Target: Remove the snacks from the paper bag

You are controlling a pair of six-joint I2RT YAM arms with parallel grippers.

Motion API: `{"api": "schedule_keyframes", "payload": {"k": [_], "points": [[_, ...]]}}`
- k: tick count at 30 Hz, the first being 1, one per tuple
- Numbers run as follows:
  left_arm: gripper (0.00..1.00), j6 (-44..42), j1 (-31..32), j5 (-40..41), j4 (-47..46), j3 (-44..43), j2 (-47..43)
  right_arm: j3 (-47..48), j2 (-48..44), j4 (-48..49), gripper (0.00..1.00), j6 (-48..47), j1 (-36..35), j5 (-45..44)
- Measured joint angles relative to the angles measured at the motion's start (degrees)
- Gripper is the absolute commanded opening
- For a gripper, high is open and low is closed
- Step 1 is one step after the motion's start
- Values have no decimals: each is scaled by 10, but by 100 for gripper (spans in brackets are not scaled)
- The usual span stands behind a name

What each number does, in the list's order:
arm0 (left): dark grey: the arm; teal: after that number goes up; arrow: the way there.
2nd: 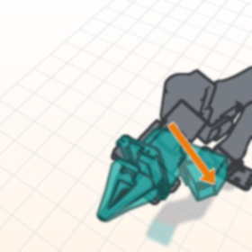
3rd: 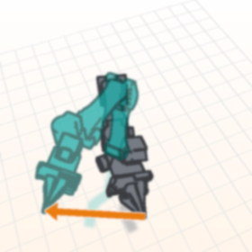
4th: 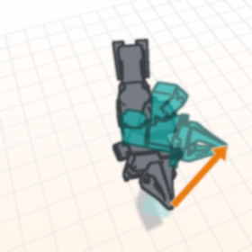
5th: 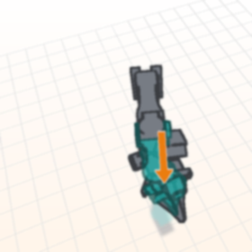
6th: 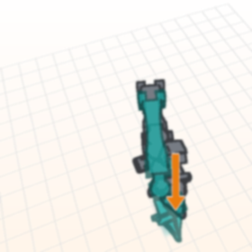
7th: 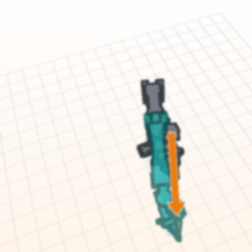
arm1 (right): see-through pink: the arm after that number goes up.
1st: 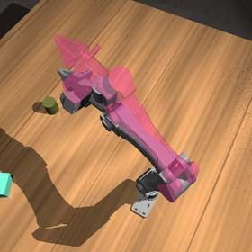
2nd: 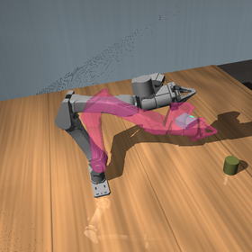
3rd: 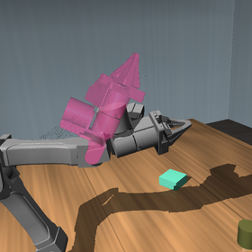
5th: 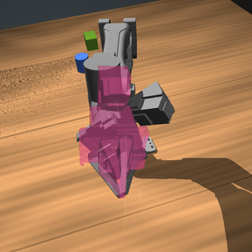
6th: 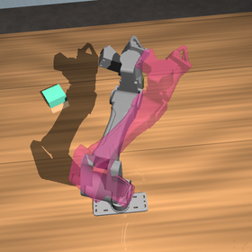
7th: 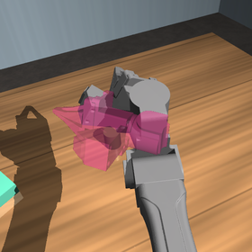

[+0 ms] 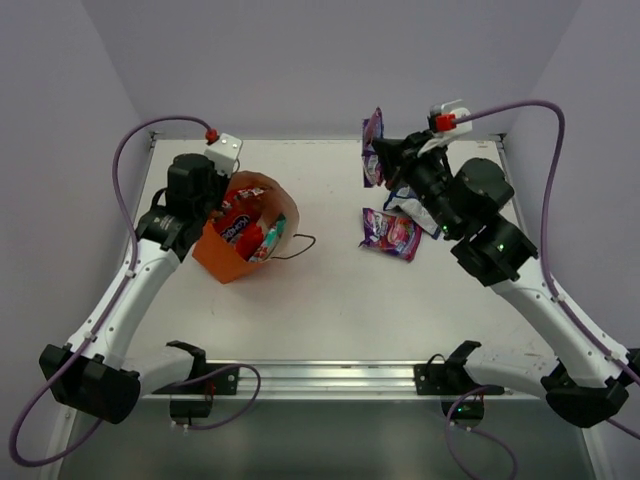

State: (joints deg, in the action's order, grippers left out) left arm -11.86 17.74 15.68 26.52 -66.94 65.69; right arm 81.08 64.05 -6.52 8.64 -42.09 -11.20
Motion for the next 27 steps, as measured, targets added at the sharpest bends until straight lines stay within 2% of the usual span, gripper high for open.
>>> {"api": "schedule_keyframes", "payload": {"k": [4, 6, 11, 14, 17, 18, 19, 21, 22, 23, 24, 27], "points": [[0, -40, -1, -38, -26, 0, 6, -82, -32, -16, 0, 5, 6, -12], [0, -54, -1, -60, -30, 0, 6, -129, -32, -23, 0, 17, 6, 9], [0, -83, -1, -119, -37, 18, -12, -225, 6, -24, 0, 75, 5, 135], [0, -87, -1, -144, -46, 44, -40, -283, 29, 17, 0, 121, 3, 217], [0, -87, -1, -167, -59, 78, -75, -334, 51, 64, 1, 157, 1, 261], [0, -87, -1, -174, -64, 90, -86, -346, 57, 75, 6, 163, 1, 265], [0, -87, -1, -180, -68, 101, -96, -359, 65, 83, 22, 171, 2, 268], [0, -87, -1, -190, -74, 115, -114, -374, 80, 82, 45, 182, 2, 263], [0, -87, -1, -194, -74, 118, -119, -375, 85, 73, 66, 182, 2, 257], [0, -87, -1, -198, -74, 118, -122, -375, 87, 68, 74, 180, 3, 252], [0, -86, -1, -200, -74, 118, -122, -373, 86, 62, 77, 169, 4, 248], [0, -84, -1, -209, -74, 118, -122, -344, 74, 15, 80, 125, 5, 229]]}}
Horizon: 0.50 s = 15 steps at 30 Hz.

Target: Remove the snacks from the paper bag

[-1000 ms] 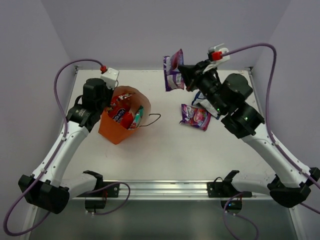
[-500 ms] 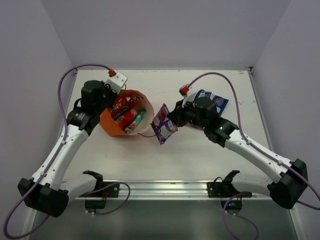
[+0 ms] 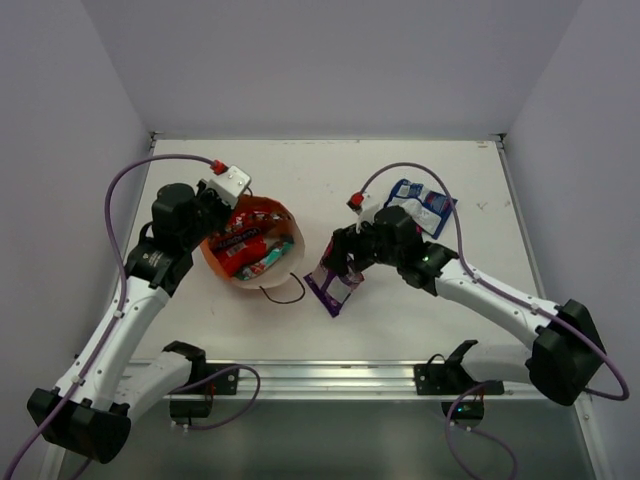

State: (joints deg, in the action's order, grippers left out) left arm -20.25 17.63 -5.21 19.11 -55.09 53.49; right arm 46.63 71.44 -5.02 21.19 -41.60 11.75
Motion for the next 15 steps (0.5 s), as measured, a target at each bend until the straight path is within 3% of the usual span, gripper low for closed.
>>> {"api": "schedule_keyframes", "payload": {"k": [4, 9, 15], "points": [[0, 2, 0, -9, 1, 0, 1, 80, -28, -50, 80, -92, -9, -8], [0, 6, 0, -10, 11, -7, 3, 198, -43, -61, 78, -246, -75, -13], [0, 15, 0, -15, 35, -26, 10, 279, 23, -64, 76, -377, -132, 44]]}}
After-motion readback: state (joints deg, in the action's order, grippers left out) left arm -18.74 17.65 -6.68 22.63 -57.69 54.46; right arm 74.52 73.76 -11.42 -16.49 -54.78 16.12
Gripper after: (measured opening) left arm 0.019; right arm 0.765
